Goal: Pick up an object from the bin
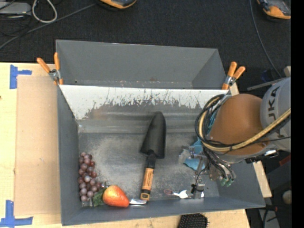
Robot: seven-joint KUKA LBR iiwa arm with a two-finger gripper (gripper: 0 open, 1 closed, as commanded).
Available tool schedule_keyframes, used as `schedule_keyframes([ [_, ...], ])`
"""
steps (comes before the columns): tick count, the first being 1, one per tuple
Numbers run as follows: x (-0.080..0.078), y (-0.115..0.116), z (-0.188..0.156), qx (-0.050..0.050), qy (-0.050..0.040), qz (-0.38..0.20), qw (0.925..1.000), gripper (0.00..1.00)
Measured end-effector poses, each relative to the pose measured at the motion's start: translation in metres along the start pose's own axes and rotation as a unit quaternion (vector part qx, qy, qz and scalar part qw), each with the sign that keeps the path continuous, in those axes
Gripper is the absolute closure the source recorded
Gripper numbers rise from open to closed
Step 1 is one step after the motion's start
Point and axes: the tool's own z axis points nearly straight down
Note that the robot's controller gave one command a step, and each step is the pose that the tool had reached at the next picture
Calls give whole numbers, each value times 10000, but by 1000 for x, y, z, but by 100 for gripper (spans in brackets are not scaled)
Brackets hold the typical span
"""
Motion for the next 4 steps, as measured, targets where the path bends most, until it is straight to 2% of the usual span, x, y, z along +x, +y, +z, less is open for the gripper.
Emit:
schedule_keyframes([
  [1, -2, 0, -3, 2, -37, -5, 10000, 0],
  [2, -34, 40, -37, 2, -29, -265, 9996, 0],
  [3, -16, -16, -16, -5, -13, 495, 9988, 0],
  [4, -14, 12, -15, -1, -27, 503, 9987, 0],
])
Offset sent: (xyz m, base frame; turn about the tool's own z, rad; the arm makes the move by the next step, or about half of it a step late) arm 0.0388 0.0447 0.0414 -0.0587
